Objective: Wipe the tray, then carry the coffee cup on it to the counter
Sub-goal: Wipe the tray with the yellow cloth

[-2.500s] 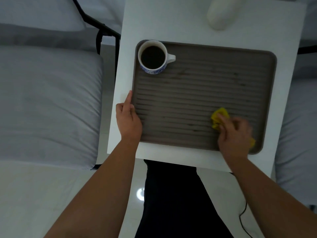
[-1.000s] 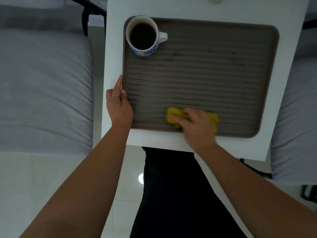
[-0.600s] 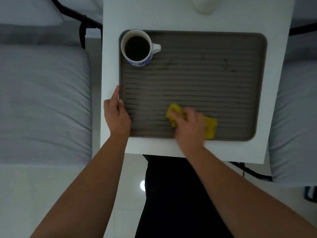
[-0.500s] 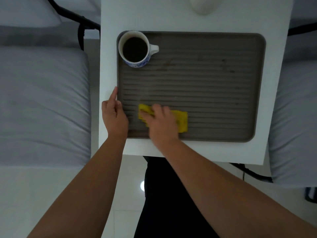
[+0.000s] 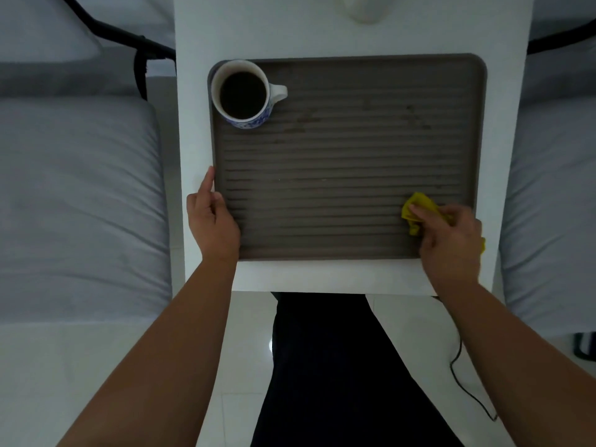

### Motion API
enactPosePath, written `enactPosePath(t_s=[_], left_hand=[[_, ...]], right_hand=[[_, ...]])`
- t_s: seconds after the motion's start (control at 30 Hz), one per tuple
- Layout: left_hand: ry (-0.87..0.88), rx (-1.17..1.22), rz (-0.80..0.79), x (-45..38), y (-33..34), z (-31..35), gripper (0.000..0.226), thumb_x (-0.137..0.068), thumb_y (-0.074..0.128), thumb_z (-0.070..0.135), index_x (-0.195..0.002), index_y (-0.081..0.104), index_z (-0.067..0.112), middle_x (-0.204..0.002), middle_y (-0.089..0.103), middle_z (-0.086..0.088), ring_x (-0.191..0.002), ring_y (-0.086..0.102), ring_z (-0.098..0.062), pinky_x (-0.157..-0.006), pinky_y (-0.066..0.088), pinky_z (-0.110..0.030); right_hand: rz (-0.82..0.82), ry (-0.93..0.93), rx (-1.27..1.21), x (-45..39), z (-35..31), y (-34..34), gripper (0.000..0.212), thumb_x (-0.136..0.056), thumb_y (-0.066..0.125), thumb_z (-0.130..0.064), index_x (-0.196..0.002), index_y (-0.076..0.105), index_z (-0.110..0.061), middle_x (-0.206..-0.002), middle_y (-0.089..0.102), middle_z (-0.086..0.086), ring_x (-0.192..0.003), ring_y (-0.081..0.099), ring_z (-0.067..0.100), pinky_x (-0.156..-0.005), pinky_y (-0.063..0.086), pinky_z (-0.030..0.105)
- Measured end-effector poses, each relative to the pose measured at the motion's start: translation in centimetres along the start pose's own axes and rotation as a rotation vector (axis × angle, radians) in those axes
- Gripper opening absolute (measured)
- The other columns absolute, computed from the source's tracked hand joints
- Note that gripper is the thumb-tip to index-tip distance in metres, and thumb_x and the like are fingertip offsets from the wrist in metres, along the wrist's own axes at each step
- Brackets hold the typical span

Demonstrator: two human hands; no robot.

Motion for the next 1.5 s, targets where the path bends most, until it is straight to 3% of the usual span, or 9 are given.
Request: enactPosePath(t_s=[0.1,0.23,0.53,0.63,0.83,1.0,1.3,1.4,1.5], left_hand=[[-0.008,-0.013,-0.008,-0.1,0.0,-0.1,0.046,-0.098,0.035,0.008,-0.135,0.049,0.031,-0.094,0.045,0.001,-0.077,0.047,0.003,-0.078,0.037,-0.004],[-0.014,-0.017,-0.009,-0.3,0.0,-0.1,0.047,-0.097,0.035,0.008,-0.136,0.049,0.032,-0.093,0.044,0.004,-0.077,0.047,0.002,-0.081,0.040,-0.008],[0.023,-0.043,-0.007,-0.1,0.0,-0.1,0.047,-0.097,0.034,0.008,-0.137,0.048,0.029,-0.095,0.045,0.001,-0.079,0.047,0.003,-0.081,0.039,-0.006],[0.015,-0.051,0.004,-0.1,0.1,0.0,0.046,-0.098,0.034,0.008,-0.137,0.048,0.029,-0.096,0.045,0.002,-0.079,0.047,0.002,-0.081,0.036,-0.002],[-0.010,-0.055,-0.011,-0.1,0.0,0.1,0.046,-0.099,0.034,0.009,-0.137,0.047,0.032,-0.097,0.045,0.003,-0.080,0.046,-0.002,-0.080,0.036,-0.001],[-0.031,-0.057,-0.005,-0.1,0.0,0.3,0.048,-0.098,0.033,0.007,-0.136,0.048,0.032,-0.096,0.044,0.002,-0.079,0.046,-0.004,-0.084,0.043,-0.013],[-0.012,-0.041,-0.027,-0.2,-0.1,0.2,0.049,-0.097,0.033,0.006,-0.137,0.047,0.030,-0.097,0.045,-0.001,-0.080,0.047,0.001,-0.083,0.035,-0.002],[0.001,-0.042,-0.039,-0.2,-0.2,0.3,0.049,-0.097,0.033,0.006,-0.137,0.046,0.030,-0.097,0.044,-0.001,-0.080,0.046,0.000,-0.083,0.036,-0.003],[-0.002,-0.053,-0.037,-0.1,-0.2,0.3,0.049,-0.097,0.033,0.006,-0.137,0.046,0.031,-0.097,0.044,0.000,-0.079,0.046,-0.002,-0.086,0.044,-0.015]], right_hand=[[0.035,-0.037,0.013,0.5,-1.9,1.2,0.052,-0.070,0.049,0.005,-0.107,0.071,-0.024,-0.108,0.057,0.023,-0.086,0.053,0.042,-0.076,0.044,0.043],[-0.085,-0.316,0.004,2.0,-7.8,4.2,0.048,-0.067,0.046,-0.005,-0.099,0.073,-0.028,-0.106,0.062,0.018,-0.081,0.056,0.037,-0.071,0.047,0.038],[-0.305,-0.598,0.229,2.2,-17.5,5.4,0.052,-0.071,0.036,-0.020,-0.115,0.063,-0.031,-0.114,0.059,0.011,-0.088,0.056,0.032,-0.068,0.046,0.036],[-0.254,-0.554,0.194,1.3,-13.4,4.4,0.053,-0.073,0.031,-0.017,-0.110,0.067,-0.027,-0.104,0.062,0.017,-0.077,0.057,0.036,-0.060,0.049,0.038],[-0.115,-0.309,0.200,0.4,-0.4,0.5,0.048,-0.072,0.057,-0.002,-0.110,0.067,-0.031,-0.099,0.059,0.021,-0.074,0.053,0.039,-0.060,0.049,0.044],[0.006,-0.091,0.117,0.9,-0.1,0.1,0.041,-0.074,0.049,-0.001,-0.102,0.072,-0.021,-0.099,0.058,0.022,-0.076,0.052,0.040,-0.063,0.047,0.043],[-0.197,-0.563,0.087,3.6,-16.0,6.1,0.039,-0.072,0.046,-0.016,-0.099,0.071,-0.027,-0.099,0.065,0.012,-0.075,0.058,0.032,-0.061,0.045,0.033],[-0.204,-0.556,0.121,3.2,-14.9,5.5,0.049,-0.071,0.035,-0.017,-0.104,0.070,-0.029,-0.102,0.063,0.013,-0.076,0.057,0.033,-0.063,0.046,0.035],[-0.134,-0.489,0.131,2.5,-8.7,4.0,0.046,-0.069,0.045,-0.009,-0.103,0.071,-0.027,-0.096,0.063,0.017,-0.070,0.056,0.033,-0.059,0.047,0.037]])
Point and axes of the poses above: each hand's wrist, its own x-axis away from the middle knuckle, its own y-axis out of the palm, z = x × y, the point moved 2 cm from there along -x, towards the middle knuckle
